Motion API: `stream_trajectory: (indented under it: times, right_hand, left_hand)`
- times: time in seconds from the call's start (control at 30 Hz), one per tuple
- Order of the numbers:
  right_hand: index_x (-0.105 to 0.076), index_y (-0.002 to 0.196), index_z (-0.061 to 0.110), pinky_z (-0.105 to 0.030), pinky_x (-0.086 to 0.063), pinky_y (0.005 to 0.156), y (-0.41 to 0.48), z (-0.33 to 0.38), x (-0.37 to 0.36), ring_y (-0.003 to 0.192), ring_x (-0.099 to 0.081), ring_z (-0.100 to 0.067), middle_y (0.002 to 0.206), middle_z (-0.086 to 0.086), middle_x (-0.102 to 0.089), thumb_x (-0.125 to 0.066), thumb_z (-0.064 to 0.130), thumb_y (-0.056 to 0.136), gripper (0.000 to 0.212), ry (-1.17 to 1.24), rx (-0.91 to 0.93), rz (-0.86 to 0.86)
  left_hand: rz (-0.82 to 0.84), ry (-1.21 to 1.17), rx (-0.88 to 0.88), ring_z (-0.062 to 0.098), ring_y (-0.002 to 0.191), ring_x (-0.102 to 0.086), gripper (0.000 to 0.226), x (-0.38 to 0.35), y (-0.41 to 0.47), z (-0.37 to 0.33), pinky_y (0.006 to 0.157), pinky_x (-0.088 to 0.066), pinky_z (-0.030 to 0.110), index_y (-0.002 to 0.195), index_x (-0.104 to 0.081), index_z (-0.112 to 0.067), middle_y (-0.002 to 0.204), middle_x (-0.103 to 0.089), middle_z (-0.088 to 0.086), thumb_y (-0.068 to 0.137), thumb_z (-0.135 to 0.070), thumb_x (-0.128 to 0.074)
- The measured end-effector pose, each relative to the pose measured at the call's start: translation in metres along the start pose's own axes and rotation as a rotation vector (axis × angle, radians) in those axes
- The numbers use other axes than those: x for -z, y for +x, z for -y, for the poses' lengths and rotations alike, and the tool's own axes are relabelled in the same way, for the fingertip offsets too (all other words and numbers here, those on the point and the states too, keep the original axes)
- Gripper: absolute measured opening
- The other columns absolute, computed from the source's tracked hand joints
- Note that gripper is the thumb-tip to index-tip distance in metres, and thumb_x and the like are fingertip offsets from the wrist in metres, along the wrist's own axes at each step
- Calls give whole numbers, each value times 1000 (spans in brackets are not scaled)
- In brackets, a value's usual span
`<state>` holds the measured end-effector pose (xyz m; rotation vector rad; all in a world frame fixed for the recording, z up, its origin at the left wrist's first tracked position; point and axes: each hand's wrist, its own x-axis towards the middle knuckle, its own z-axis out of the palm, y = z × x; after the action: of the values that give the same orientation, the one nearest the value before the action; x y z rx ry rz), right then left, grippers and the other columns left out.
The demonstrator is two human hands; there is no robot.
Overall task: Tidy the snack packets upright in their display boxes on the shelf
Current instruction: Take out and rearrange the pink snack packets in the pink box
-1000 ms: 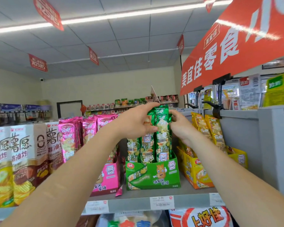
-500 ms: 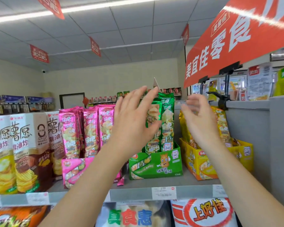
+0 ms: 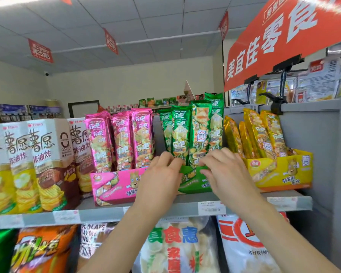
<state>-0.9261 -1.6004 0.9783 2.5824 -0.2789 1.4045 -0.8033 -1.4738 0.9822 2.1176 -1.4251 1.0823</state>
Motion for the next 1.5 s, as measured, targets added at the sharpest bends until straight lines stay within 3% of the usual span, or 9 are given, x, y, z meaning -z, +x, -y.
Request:
stream_trajectory:
  times: [0.4, 0.53, 0.67, 0.9, 1.03, 1.13, 1.2, 1.3, 1.5]
  right_hand:
    - [-71, 88, 9, -44, -45, 77, -6, -6, 17, 89, -56, -32, 89, -6, -65, -78, 5, 78, 13, 7, -193, 32]
    - [-70, 95, 7, -45, -48, 72, -13, 10, 16, 85, -57, -32, 90, -8, -64, -72, 4, 82, 13, -32, -179, -180]
    - [-68, 99, 6, -34, -44, 75, -4, 53, 16, 87, -56, -26, 92, -6, -64, -57, 5, 88, 16, 80, -108, -332]
    - [-34, 146, 24, -27, -44, 96, 43, 108, -10, 116, -50, -6, 130, 13, -53, -54, 25, 95, 55, 508, -231, -33]
    - [-25, 128, 50, 4, -39, 72, 68, 105, -26, 91, -47, 29, 91, 59, -41, -60, 30, 95, 52, 789, -284, 53]
    - [-33, 134, 45, -26, -51, 93, 70, 99, -24, 106, -58, 8, 107, 33, -59, -60, 35, 94, 50, 977, -295, -11]
    - [-42, 131, 46, -38, -54, 90, 66, 97, -15, 101, -63, -2, 103, 20, -65, -60, 41, 92, 43, 1090, -285, -38]
    - [-52, 121, 51, -28, -56, 85, 50, 97, 5, 103, -66, -3, 111, 20, -68, -57, 52, 89, 33, 1325, -206, 37]
    - [-64, 109, 47, -21, -56, 68, -4, 96, 26, 90, -73, -14, 107, 4, -74, -66, 54, 80, 30, 1675, -301, 242]
  left_hand:
    - [-157, -286, -118, 34, 93, -63, 24, 25, 4, 0, 77, -54, 42, 112, -71, -8, 103, -68, 11, 88, -10, -66]
    - [-407, -19, -32, 34, 107, -54, 38, 53, 24, 48, 86, -48, 45, 125, -62, -6, 123, -60, 14, 86, -8, -61]
    - [-243, 195, 133, 31, 120, -40, 51, 71, 58, 84, 91, -36, 41, 145, -38, -11, 138, -50, 10, 98, -29, -47]
    - [-216, 240, 58, 32, 77, -54, 23, 86, 73, 85, 64, -28, 36, 106, -52, -12, 76, -61, 5, 102, -32, -42]
    - [-430, 7, 157, 32, 55, -43, 21, 112, 78, 81, 49, -19, 35, 105, -39, -12, 56, -44, 0, 103, -32, -33]
    - [-613, -171, 99, 37, 60, -49, 23, 138, 73, 70, 55, -28, 36, 111, -42, -14, 64, -53, -2, 101, -34, -35]
    - [-684, -319, 89, 29, 60, -52, 22, 149, 69, 60, 57, -32, 34, 112, -46, -15, 66, -54, -11, 101, -32, -40]
    - [-703, -516, 121, 7, 47, -44, 7, 151, 63, 48, 50, -33, 26, 102, -45, -23, 55, -52, -16, 101, -30, -45]
    - [-591, -801, 186, 11, 43, -33, 13, 143, 38, 28, 43, -28, 25, 87, -46, -32, 55, -43, -5, 99, -33, -48]
